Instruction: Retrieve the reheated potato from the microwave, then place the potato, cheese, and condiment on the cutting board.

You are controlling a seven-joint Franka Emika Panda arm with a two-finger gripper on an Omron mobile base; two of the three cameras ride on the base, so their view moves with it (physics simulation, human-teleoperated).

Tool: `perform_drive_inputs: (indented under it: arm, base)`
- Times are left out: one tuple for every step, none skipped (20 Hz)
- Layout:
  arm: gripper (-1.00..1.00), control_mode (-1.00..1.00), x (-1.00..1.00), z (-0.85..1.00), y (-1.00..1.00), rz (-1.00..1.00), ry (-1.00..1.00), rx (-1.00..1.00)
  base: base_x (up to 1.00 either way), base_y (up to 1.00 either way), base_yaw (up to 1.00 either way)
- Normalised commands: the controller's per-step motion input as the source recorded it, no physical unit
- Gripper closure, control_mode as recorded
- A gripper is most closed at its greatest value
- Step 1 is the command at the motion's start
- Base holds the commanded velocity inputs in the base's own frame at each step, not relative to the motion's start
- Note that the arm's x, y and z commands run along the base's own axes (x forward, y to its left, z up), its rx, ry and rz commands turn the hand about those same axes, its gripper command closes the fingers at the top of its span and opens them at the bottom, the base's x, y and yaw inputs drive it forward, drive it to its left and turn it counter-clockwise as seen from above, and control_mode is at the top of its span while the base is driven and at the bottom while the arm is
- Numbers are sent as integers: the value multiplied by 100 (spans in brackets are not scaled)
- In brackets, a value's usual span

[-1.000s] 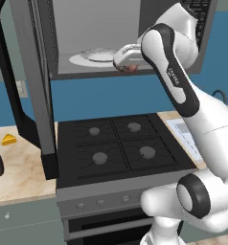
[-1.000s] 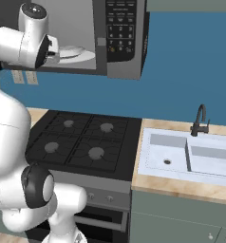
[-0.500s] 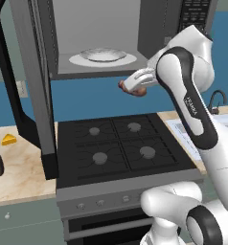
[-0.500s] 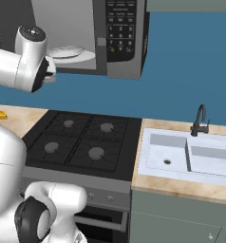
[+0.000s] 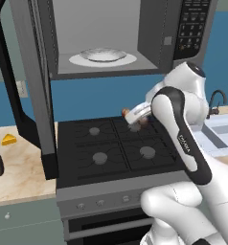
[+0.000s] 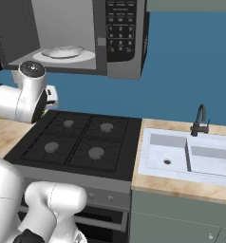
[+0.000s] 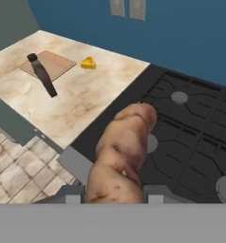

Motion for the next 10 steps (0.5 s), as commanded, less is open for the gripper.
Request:
perform_drive_inputs:
  arm:
    - [100, -100, 32, -81, -17, 0, 15, 0]
    - [100, -100, 33, -78, -10, 0, 11, 0]
    - [100, -100, 30, -77, -5, 0, 7, 0]
    - [100, -100, 29, -79, -4, 0, 2, 0]
    - [100, -100, 28, -80, -3, 0, 0, 0]
    - [100, -100, 29, -78, -2, 0, 0, 0]
    - [100, -100, 36, -75, -1, 0, 0, 0]
    - [100, -100, 40, -72, -1, 0, 0, 0]
    - [100, -100, 46, -72, 0, 0, 0, 0]
    - [100, -100, 47, -70, 0, 0, 0, 0]
  base:
    - [0, 0, 0]
    - [0, 0, 0]
    - [0, 0, 0]
    - [0, 0, 0]
    - [0, 0, 0]
    - [0, 0, 0]
    - [0, 0, 0]
    - [0, 0, 0]
    - [0, 0, 0]
    - [0, 0, 0]
